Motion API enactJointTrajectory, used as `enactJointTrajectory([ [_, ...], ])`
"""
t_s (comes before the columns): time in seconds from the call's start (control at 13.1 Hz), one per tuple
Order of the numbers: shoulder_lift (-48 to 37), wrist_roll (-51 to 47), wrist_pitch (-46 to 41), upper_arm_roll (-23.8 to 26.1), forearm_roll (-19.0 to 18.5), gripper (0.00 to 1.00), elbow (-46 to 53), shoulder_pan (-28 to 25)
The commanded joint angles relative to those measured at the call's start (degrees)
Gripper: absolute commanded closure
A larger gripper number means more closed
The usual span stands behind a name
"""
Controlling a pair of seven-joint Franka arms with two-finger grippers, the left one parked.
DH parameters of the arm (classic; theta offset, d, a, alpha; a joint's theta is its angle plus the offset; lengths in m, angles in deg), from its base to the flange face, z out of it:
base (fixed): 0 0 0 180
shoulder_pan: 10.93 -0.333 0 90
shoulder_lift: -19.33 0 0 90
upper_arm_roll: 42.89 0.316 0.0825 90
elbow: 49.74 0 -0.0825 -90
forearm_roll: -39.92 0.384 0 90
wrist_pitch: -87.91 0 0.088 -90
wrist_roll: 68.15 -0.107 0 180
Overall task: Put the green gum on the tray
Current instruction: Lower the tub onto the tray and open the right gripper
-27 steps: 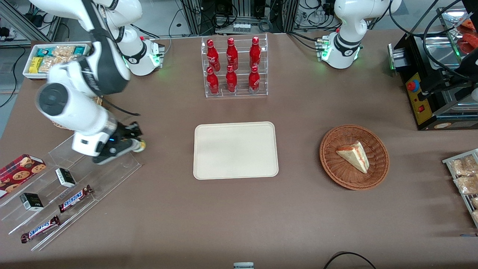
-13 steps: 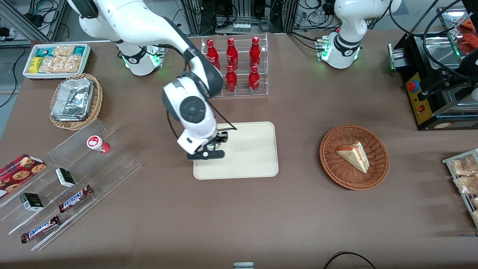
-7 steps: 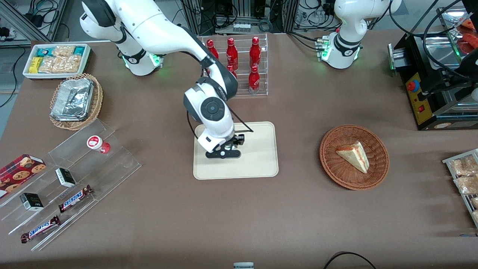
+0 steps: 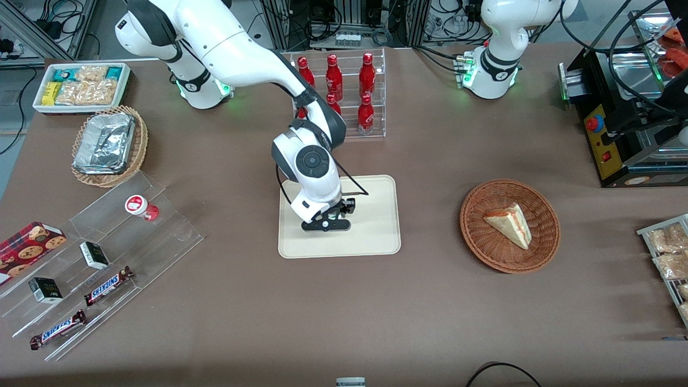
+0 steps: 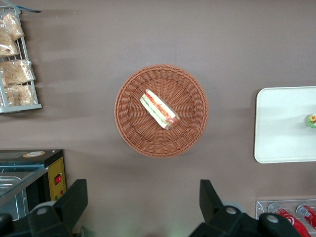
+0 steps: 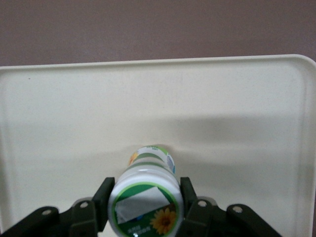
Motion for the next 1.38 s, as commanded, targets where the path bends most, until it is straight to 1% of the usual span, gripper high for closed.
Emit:
enactJointTrajectory([
  [0.0, 1.12, -0.25, 1.44, -0.45, -0.63, 1.00, 0.58, -0.88],
  [0.15, 1.30, -0.25, 1.44, -0.54, -0.63, 1.00, 0.67, -0.97],
  [0.23, 1.65, -0.25, 1.44, -0.54, -0.72, 0.98, 0.67, -0.89],
  [0.31, 1.82, -0.25, 1.53, -0.54, -0.98, 0.84, 0.67, -0.97],
  [0.38, 1.91, -0.25, 1.53, -0.54, -1.42, 0.66, 0.67, -0.98],
  [0.46, 2.09, -0.25, 1.53, -0.54, -1.42, 0.38, 0.67, -0.89],
  [0.53, 2.18, -0.16, 1.53, -0.54, -1.42, 0.15, 0.76, -0.89],
  [0.61, 2.18, -0.07, 1.53, -0.54, -1.51, 0.00, 0.76, -0.89],
  [0.76, 2.09, -0.07, 1.53, -0.54, -2.73, 0.00, 0.76, -0.89],
  [1.3, 0.60, 0.37, -0.57, -0.54, -3.00, 0.00, 0.76, -0.89],
])
